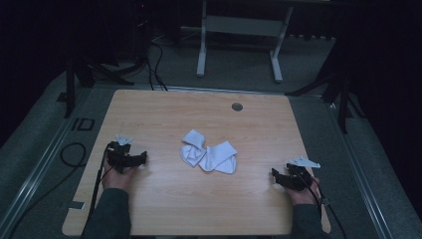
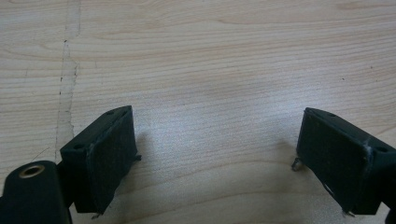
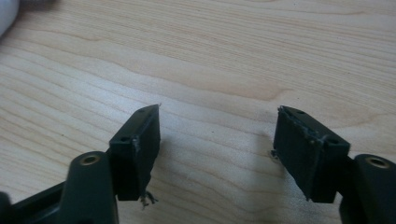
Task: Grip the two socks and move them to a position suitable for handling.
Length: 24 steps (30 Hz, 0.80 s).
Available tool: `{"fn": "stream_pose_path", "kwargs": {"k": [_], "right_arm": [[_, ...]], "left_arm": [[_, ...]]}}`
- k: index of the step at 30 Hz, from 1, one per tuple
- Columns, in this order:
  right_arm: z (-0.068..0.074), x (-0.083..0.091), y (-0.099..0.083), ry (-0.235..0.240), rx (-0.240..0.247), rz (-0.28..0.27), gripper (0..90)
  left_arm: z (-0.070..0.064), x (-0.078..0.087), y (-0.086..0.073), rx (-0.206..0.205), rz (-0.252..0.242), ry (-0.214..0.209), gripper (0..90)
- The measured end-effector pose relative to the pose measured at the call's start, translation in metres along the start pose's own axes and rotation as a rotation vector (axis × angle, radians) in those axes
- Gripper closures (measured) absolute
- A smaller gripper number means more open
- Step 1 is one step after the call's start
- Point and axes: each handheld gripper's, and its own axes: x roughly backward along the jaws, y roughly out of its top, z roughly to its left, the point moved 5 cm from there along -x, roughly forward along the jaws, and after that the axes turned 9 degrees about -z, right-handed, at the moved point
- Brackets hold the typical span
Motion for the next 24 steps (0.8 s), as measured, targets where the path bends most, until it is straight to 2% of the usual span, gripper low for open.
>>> {"fn": "stream_pose_path", "kwargs": {"k": [14,17,19,24], "right_arm": [[0.0,0.0,0.0,-0.001,-0.008,0.004,32.4],[0.001,0.002,0.002,-0.014,-0.008,0.029,37.6],[0.003,0.003,0.003,-0.023,0.01,0.041,40.5],[0.011,0.006,0.009,0.015,0.032,0.039,45.7]], "left_arm": [[0.0,0.0,0.0,-0.001,-0.001,0.0,12.8],[0.0,0.0,0.0,-0.001,-0.001,0.0,12.8],[0.0,0.0,0.0,-0.001,-0.001,0.0,12.9],[0.0,0.0,0.0,-0.001,-0.001,0.0,12.8]]}}
